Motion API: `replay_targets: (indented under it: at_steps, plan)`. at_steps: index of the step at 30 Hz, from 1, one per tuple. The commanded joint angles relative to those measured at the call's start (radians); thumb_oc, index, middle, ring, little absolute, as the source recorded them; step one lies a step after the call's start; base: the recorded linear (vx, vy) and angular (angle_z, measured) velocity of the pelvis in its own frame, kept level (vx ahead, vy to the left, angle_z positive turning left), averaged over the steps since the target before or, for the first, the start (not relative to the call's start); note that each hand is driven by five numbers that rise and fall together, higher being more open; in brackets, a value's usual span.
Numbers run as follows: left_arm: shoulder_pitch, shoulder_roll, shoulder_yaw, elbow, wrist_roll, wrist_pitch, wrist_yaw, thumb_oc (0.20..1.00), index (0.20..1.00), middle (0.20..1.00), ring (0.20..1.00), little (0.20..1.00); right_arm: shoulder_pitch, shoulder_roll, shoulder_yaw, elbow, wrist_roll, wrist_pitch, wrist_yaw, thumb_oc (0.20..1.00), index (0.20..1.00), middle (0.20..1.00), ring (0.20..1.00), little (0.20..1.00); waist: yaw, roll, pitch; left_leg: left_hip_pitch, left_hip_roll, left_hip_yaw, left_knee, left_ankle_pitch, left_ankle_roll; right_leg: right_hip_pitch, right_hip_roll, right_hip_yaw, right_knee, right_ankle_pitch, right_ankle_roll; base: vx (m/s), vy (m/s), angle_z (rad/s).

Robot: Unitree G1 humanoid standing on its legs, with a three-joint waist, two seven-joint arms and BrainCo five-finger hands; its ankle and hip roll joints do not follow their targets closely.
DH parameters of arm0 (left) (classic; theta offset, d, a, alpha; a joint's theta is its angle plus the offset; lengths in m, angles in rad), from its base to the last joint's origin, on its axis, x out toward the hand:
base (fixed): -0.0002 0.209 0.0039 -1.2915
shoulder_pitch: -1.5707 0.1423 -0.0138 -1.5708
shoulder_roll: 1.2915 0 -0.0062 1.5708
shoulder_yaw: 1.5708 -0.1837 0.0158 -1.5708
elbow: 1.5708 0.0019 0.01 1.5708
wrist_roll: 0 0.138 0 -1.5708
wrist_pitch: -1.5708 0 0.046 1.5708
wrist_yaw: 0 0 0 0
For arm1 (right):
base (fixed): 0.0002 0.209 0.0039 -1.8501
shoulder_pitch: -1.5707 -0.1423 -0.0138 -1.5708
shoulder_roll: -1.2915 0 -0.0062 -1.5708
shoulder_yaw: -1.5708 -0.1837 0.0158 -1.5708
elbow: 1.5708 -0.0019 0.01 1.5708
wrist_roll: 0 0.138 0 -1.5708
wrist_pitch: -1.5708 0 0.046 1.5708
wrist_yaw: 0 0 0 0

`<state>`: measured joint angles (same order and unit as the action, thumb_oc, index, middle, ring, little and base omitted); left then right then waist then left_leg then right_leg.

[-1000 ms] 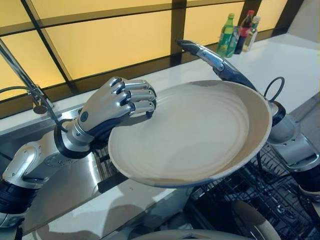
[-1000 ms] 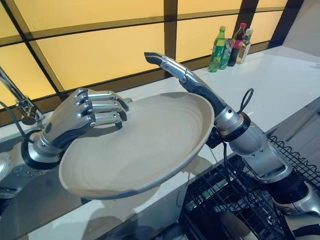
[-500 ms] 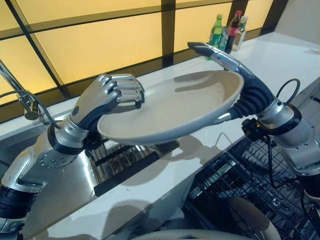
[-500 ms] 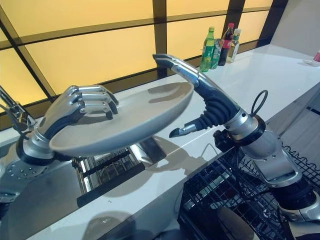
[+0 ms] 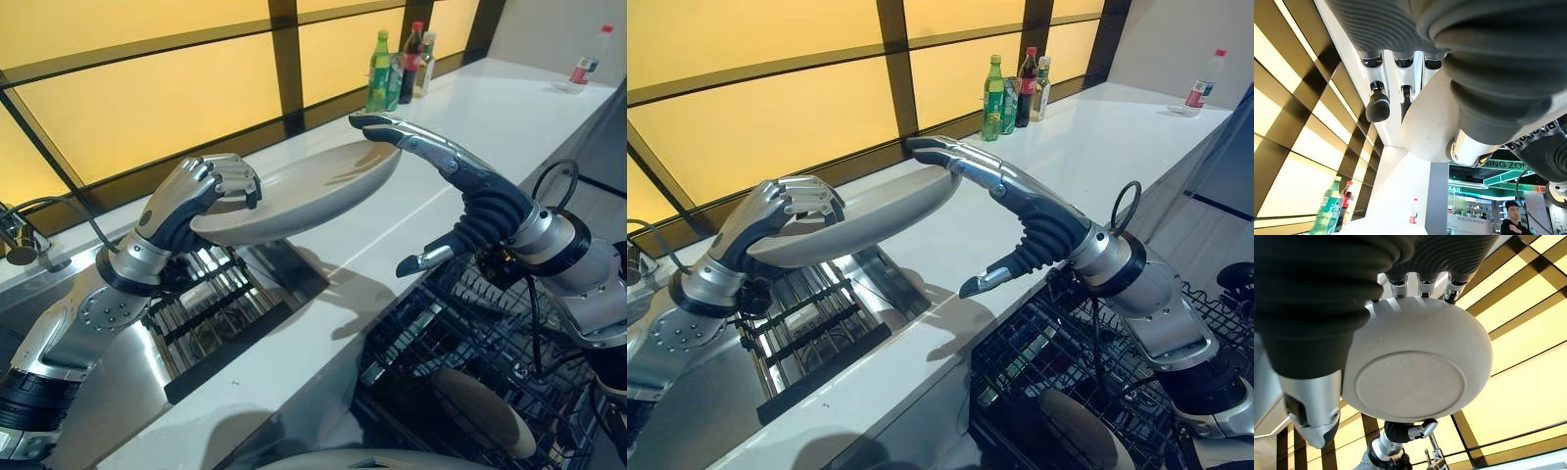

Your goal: Pick up plates and place into dishwasher.

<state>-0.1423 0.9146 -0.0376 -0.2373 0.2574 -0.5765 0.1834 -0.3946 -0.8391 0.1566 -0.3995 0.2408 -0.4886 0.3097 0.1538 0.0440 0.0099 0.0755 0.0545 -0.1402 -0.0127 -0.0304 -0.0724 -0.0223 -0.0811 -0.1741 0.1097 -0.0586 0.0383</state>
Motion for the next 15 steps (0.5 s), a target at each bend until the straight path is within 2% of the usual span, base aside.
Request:
replay_targets:
  at_steps: [1, 6, 9, 11, 15]
  plan:
    - [-0.058, 0.013, 0.013, 0.021, -0.047, -0.001, 0.020, 0.200, 0.200, 0.200, 0.200, 0.200, -0.027, 0.023, 0.030, -0.081, 0.032, -0.047, 0.003, 1.000, 1.000, 1.000, 1.000, 1.000, 0.005, -0.058, -0.040, -0.062, -0.050, -0.019, 0.014, -0.004, 0.014, 0.121, -0.049, -0.026, -0.052, -0.051, 0.045, 0.00, 0.000, 0.00]
    - [-0.072, 0.021, -0.007, 0.009, -0.048, -0.008, 0.003, 0.200, 0.200, 0.200, 0.200, 0.200, -0.053, 0.021, 0.054, -0.080, -0.001, -0.034, -0.026, 1.000, 1.000, 1.000, 1.000, 1.000, 0.012, -0.059, -0.039, -0.061, -0.055, -0.025, 0.016, -0.005, 0.016, 0.122, -0.052, -0.032, -0.048, -0.052, 0.046, 0.00, 0.000, 0.00]
    - [-0.075, 0.033, -0.017, 0.001, -0.043, -0.033, -0.013, 0.200, 0.200, 0.200, 0.200, 0.200, -0.064, 0.011, 0.057, -0.073, -0.012, -0.022, -0.047, 1.000, 1.000, 1.000, 1.000, 1.000, 0.015, -0.060, -0.038, -0.061, -0.058, -0.029, 0.017, -0.005, 0.018, 0.121, -0.054, -0.035, -0.043, -0.052, 0.047, 0.00, 0.000, 0.00]
    - [-0.077, 0.048, -0.025, -0.014, -0.039, -0.057, -0.025, 0.200, 0.200, 0.200, 0.200, 0.200, -0.071, 0.001, 0.058, -0.075, -0.053, -0.012, -0.069, 1.000, 1.000, 1.000, 1.000, 1.000, 0.018, -0.061, -0.038, -0.062, -0.061, -0.033, 0.019, -0.006, 0.019, 0.120, -0.055, -0.036, -0.042, -0.051, 0.048, 0.02, 0.003, 0.00]
    - [-0.105, 0.085, -0.056, -0.071, -0.079, -0.093, -0.077, 0.200, 0.200, 0.200, 0.200, 0.200, -0.123, -0.054, 0.081, -0.068, -0.225, 0.044, -0.169, 1.000, 1.000, 1.000, 1.000, 1.000, 0.023, -0.065, -0.037, -0.060, -0.063, -0.036, 0.021, -0.009, 0.021, 0.122, -0.057, -0.037, -0.044, -0.048, 0.049, 0.02, 0.003, 0.00]
